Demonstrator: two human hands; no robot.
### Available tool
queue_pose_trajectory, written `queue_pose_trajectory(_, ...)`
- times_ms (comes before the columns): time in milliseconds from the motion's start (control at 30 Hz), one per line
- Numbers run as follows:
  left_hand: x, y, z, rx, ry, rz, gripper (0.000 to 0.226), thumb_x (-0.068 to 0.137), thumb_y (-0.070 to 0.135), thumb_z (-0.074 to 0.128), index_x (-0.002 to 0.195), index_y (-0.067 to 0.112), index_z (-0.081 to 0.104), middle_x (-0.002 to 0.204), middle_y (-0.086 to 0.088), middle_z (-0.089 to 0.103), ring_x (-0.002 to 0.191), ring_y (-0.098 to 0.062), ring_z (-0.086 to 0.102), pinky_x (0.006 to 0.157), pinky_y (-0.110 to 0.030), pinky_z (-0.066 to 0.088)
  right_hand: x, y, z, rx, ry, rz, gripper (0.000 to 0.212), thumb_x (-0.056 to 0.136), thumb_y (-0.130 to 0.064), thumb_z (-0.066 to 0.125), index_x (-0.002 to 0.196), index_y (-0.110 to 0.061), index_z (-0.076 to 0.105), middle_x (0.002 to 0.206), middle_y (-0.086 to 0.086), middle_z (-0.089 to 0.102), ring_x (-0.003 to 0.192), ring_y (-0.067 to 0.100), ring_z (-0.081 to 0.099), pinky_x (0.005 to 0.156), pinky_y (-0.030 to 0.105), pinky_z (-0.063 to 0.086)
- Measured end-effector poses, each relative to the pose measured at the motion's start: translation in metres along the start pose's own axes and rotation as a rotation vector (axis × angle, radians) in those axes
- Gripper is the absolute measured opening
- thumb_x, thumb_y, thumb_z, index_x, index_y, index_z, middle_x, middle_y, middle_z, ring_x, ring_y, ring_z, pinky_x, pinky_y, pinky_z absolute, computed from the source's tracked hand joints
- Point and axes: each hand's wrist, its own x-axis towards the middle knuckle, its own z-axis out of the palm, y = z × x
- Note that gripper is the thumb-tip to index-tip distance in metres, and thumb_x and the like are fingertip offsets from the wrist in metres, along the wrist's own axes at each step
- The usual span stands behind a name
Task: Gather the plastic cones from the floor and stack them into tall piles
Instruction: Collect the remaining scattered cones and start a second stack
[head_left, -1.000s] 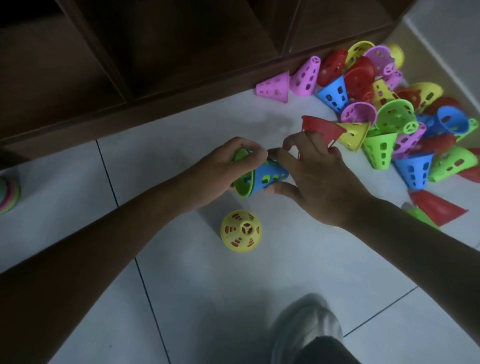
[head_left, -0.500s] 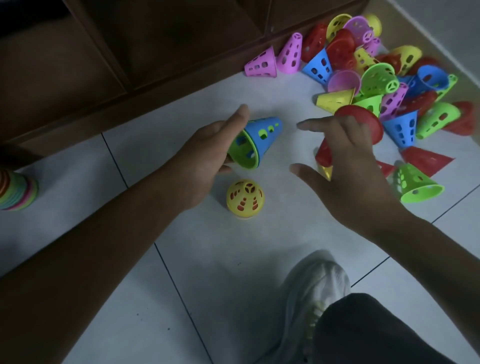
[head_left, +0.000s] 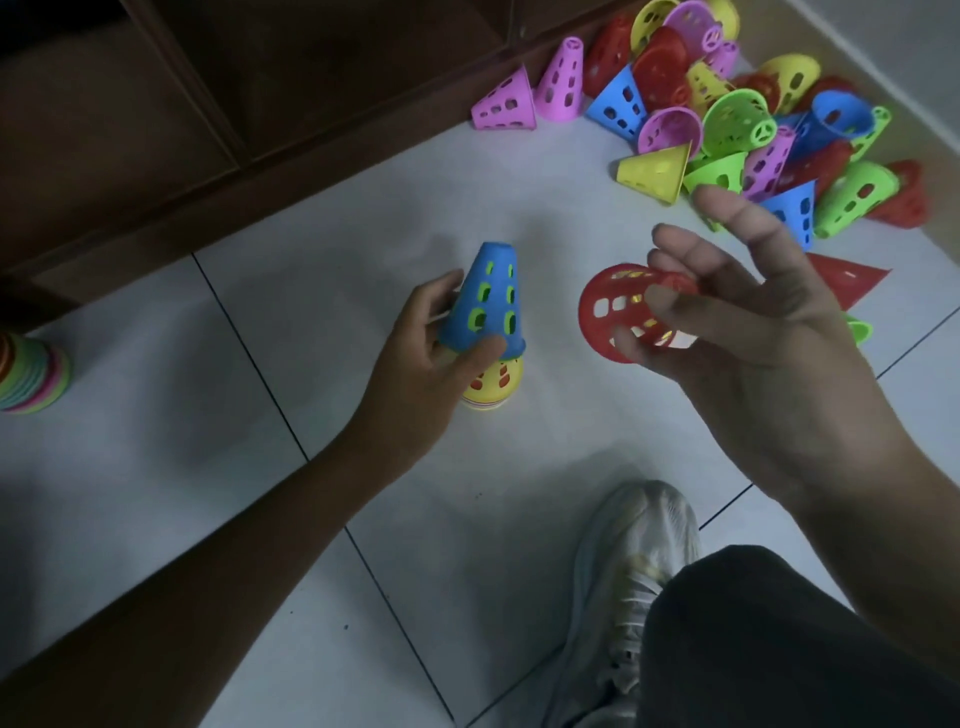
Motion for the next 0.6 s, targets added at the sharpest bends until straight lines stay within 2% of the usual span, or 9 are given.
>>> queue_pose_trajectory(67, -0.001, -0.009, 0.000, 0.063, -0.009, 0.020, 0.075, 0.074, 0.035, 0.083, 0.140, 0.021, 0.050, 0.135, -0.004, 0.059, 0.123, -0.023, 0.061, 0.099, -0.043, 0.055, 0.000, 0.000, 0.004, 0.067, -0.005, 0.047, 0.060, 0.078, 0.004, 0.063, 0.130, -0.026, 0.059, 0.116, 0.001, 0.065, 0.116, 0.014, 0.060, 0.087, 0.048, 0.056)
queue_pose_trajectory(133, -0.002, -0.014, -0.001, 0.135, -0.008, 0.053, 0.068, 0.071, 0.030, 0.084, 0.133, 0.025, 0.055, 0.131, -0.005, 0.058, 0.121, -0.021, 0.061, 0.103, -0.044, 0.052, 0.000, 0.001, 0.009, 0.128, -0.019, 0.083, 0.059, 0.077, -0.001, 0.064, 0.131, -0.025, 0.059, 0.116, 0.001, 0.065, 0.114, 0.015, 0.060, 0.084, 0.047, 0.058)
queue_pose_trajectory(200, -0.002, -0.018, -0.003, 0.238, -0.015, 0.090, 0.059, 0.069, 0.025, 0.082, 0.124, 0.030, 0.059, 0.125, -0.001, 0.058, 0.117, -0.016, 0.061, 0.104, -0.037, 0.050, 0.001, 0.002, 0.013, 0.185, -0.039, 0.112, 0.055, 0.080, -0.003, 0.063, 0.132, -0.023, 0.058, 0.115, 0.002, 0.065, 0.113, 0.016, 0.060, 0.079, 0.045, 0.057)
queue_pose_trajectory(267, -0.001, -0.021, -0.005, 0.341, -0.041, 0.106, 0.055, 0.069, 0.026, 0.079, 0.122, 0.027, 0.062, 0.120, 0.004, 0.057, 0.116, -0.010, 0.058, 0.104, -0.028, 0.047, 0.002, 0.002, 0.018, 0.226, -0.053, 0.141, 0.052, 0.083, -0.005, 0.061, 0.132, -0.021, 0.057, 0.113, 0.002, 0.066, 0.113, 0.015, 0.061, 0.077, 0.043, 0.056)
queue_pose_trajectory(333, -0.001, -0.022, -0.008, 0.399, -0.064, 0.097, 0.053, 0.069, 0.026, 0.076, 0.120, 0.026, 0.063, 0.118, 0.008, 0.058, 0.114, -0.004, 0.056, 0.099, -0.017, 0.043, 0.005, 0.004, 0.024, 0.252, -0.074, 0.169, 0.048, 0.086, -0.006, 0.061, 0.132, -0.020, 0.057, 0.111, 0.000, 0.067, 0.114, 0.015, 0.061, 0.075, 0.042, 0.056)
queue_pose_trajectory(467, -0.008, -0.022, -0.013, 0.398, -0.068, 0.072, 0.051, 0.070, 0.028, 0.076, 0.112, 0.047, 0.054, 0.115, 0.017, 0.056, 0.114, -0.001, 0.054, 0.089, -0.003, 0.038, 0.012, 0.013, 0.041, 0.250, -0.127, 0.245, 0.046, 0.085, -0.009, 0.063, 0.129, -0.021, 0.059, 0.116, 0.003, 0.068, 0.119, 0.018, 0.060, 0.075, 0.043, 0.057)
queue_pose_trajectory(533, -0.013, -0.024, -0.016, 0.396, -0.033, 0.056, 0.047, 0.072, 0.029, 0.075, 0.110, 0.047, 0.054, 0.115, 0.016, 0.057, 0.113, -0.001, 0.055, 0.092, -0.008, 0.041, 0.015, 0.023, 0.050, 0.213, -0.144, 0.286, 0.043, 0.088, -0.005, 0.061, 0.129, -0.019, 0.060, 0.122, 0.006, 0.067, 0.123, 0.020, 0.059, 0.078, 0.045, 0.059)
queue_pose_trajectory(600, -0.016, -0.025, -0.021, 0.366, 0.024, 0.043, 0.039, 0.077, 0.027, 0.075, 0.112, 0.038, 0.060, 0.116, 0.011, 0.061, 0.113, -0.005, 0.058, 0.097, -0.023, 0.046, 0.019, 0.036, 0.057, 0.200, -0.128, 0.335, 0.040, 0.093, -0.002, 0.059, 0.130, -0.017, 0.060, 0.129, 0.010, 0.065, 0.124, 0.021, 0.058, 0.079, 0.046, 0.060)
